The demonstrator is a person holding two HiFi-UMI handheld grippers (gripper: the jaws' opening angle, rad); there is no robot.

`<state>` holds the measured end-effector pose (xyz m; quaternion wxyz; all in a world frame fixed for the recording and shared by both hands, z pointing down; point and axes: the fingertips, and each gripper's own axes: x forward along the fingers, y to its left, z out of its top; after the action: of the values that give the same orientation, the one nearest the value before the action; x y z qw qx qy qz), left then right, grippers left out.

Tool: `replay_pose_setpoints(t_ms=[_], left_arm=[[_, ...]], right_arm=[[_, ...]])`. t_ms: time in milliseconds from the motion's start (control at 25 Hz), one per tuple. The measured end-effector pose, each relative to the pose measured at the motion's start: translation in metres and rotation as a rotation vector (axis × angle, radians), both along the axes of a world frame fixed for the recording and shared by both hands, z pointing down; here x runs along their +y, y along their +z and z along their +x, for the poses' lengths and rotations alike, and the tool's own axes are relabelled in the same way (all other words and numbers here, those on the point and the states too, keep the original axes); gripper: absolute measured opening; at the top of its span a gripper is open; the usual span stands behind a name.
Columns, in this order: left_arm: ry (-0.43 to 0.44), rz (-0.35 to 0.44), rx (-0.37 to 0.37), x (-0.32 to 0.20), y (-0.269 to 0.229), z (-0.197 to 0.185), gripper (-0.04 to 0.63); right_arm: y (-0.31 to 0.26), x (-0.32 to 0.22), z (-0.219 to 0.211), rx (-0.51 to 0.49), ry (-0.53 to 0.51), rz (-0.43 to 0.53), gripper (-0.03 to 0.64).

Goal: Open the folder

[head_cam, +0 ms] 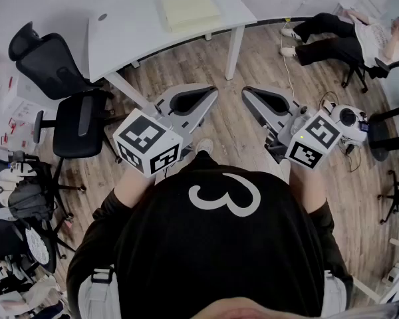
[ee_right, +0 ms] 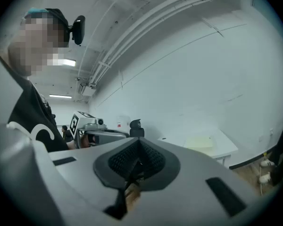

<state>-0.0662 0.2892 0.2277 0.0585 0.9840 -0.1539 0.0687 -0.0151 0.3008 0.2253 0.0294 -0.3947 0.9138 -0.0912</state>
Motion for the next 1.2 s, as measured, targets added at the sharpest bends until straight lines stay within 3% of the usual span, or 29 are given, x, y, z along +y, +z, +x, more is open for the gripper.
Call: replay_pose_setpoints(t_ms=[360,680,1200], left_arm=[[-0.003,0.004,-0.002,-0.012,0.008,0.004,0.016],[-0.014,0.019,0.006,-0.053,0.012,0.004,0.016],[-0.016,-0.006,-0.024,-0.192,0.022,0.017,0.017]], right_arm=[[0.008,-0.013,0.002,-0.013,0.002,-0.016,0.024],[0.015,-0.053,0.006,-0.008,-0.002,-0.019,0.025],[0.04,-0.193,0.025,-0.027,0.036,-0.114,0.025]])
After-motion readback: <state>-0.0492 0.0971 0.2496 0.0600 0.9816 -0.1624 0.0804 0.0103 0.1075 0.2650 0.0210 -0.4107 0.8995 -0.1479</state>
